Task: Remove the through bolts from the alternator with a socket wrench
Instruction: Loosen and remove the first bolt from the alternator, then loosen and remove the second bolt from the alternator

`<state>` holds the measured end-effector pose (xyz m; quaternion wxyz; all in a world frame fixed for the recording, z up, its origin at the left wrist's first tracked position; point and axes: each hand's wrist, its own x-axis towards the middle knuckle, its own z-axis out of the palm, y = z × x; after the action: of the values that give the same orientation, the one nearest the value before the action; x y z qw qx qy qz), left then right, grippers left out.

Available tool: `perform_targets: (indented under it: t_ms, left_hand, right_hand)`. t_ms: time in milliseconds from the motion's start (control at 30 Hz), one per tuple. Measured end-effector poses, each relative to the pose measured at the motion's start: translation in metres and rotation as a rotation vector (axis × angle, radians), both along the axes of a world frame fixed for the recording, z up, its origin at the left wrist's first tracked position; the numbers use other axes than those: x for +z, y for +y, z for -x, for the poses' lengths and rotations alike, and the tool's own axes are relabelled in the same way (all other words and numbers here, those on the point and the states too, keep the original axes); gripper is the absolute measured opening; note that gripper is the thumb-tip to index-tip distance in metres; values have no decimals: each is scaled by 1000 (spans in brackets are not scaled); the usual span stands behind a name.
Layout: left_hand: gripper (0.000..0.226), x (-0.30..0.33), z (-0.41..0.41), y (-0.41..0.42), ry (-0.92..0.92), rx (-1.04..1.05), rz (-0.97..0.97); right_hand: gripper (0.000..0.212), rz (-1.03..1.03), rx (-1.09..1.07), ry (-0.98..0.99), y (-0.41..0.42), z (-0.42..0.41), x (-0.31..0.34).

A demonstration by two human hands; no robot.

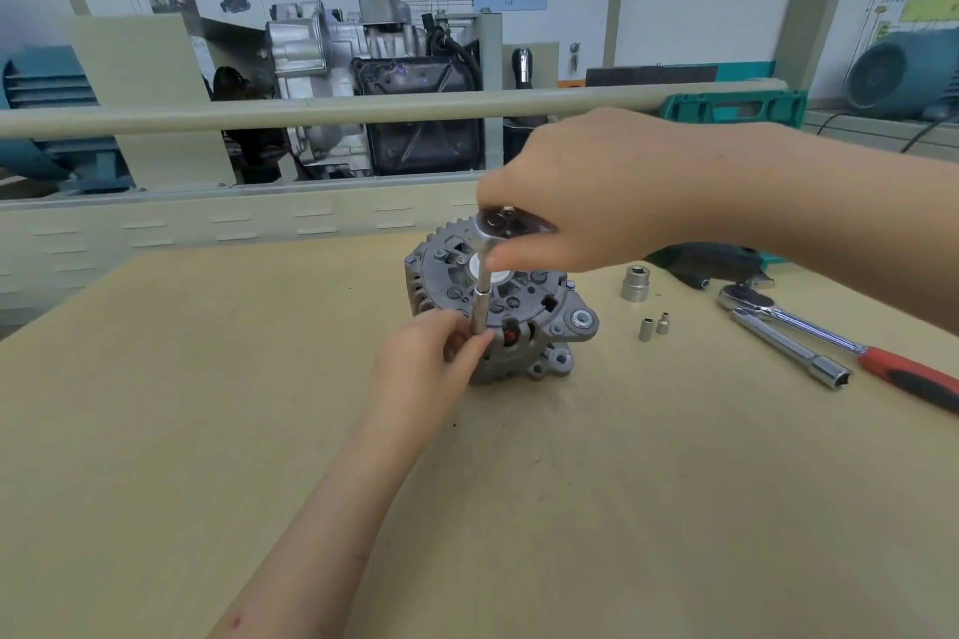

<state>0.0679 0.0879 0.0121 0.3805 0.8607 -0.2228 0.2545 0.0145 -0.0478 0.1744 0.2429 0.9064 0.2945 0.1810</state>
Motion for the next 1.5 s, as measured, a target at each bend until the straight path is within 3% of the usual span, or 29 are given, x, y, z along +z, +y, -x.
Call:
perform_targets:
  t_ms: [133,267,367,533,633,733,833,967,1067,1200,1500]
  left_hand:
    - [28,-2,1,-1,-42,-12,35]
    - [23,0,2,-4,-56,-23,198]
    - [22,4,5,-6,-85,-37,272]
    - [24,17,4,1,-60,-33,612]
    - [21,16,-2,10,31,-17,704]
    - [19,11,-11,20,130,32,648]
    - [22,1,-25,34,276,109,551]
    - [20,-17,-42,52,372,312,27]
    - [25,-22,-49,60,476,340,-109]
    - [27,-28,-52,64,540,369,-278]
    - [27,-32,-53,65,548,414,-277]
  right_hand:
    - [39,-9,35,-14,2,3,0]
    - [57,-106,80,-35,4,7,10]
    - [58,-141,98,-31,5,11,16]
    - [51,-346,156,30,6,18,27]
    - [46,-451,114,119,1,15,15]
    - [35,-758,75,212,-15,7,-14]
    - [14,-1345,71,325,-39,-2,-54]
    - [21,-2123,146,601,-63,-13,-114]
    - [27,-2537,159,794,-71,-16,-140]
    - [30,-2710,149,775,-84,-18,-148]
    - [32,-2716,167,797,-84,-15,-147]
